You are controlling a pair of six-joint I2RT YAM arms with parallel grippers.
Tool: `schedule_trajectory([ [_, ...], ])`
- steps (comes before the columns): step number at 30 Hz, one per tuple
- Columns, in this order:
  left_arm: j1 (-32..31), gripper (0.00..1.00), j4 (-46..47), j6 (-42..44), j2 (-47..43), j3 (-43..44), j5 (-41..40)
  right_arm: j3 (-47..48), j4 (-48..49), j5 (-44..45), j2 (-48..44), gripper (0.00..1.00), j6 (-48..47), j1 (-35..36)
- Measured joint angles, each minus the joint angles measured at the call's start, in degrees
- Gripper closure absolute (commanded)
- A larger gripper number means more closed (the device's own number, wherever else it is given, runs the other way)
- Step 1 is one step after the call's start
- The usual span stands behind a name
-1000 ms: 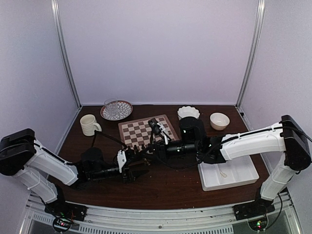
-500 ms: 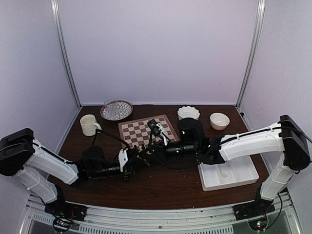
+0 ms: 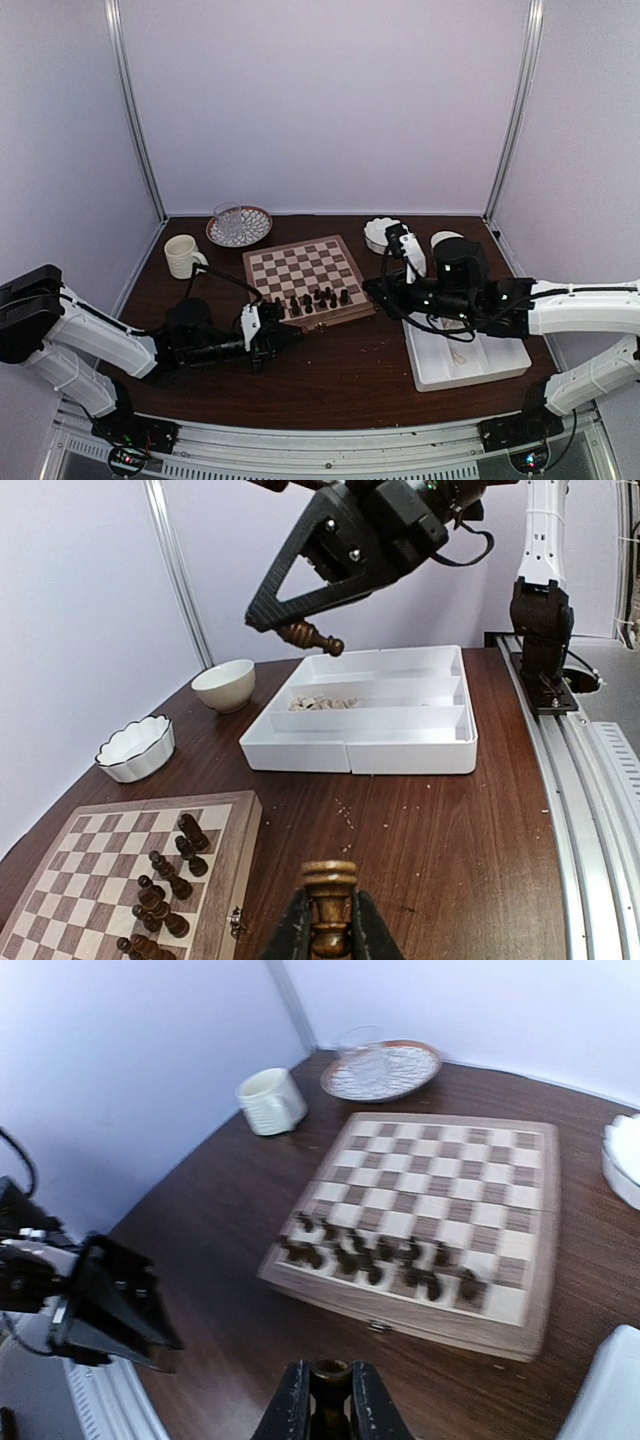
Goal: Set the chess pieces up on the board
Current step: Pass from the right arm to the left, then place the chess pile in the storage box.
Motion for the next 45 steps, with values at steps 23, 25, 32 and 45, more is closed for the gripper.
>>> schedule_trajectory([
  [23,0.0,0.85,-3.9,0.4,-3.9,0.0,-0.2,-5.9,-22.8,15.5,10.1,0.66,-0.2,-14.0],
  [25,0.0,0.85,-4.3,0.4,-3.9,0.0,-0.2,-5.6,-23.0,14.1,10.3,0.54,-0.3,-14.3],
  [32,-0.3,0.86,-4.9,0.8,-3.8,0.1,-0.2,-7.1,-21.0,9.2,2.7,0.49,-1.9,-12.6],
  [45,-1.6,0.84,-5.9,4.3,-3.1,1.0,-3.9,3.3,-7.0,-13.8,8.3,0.37,-1.7,-5.7],
])
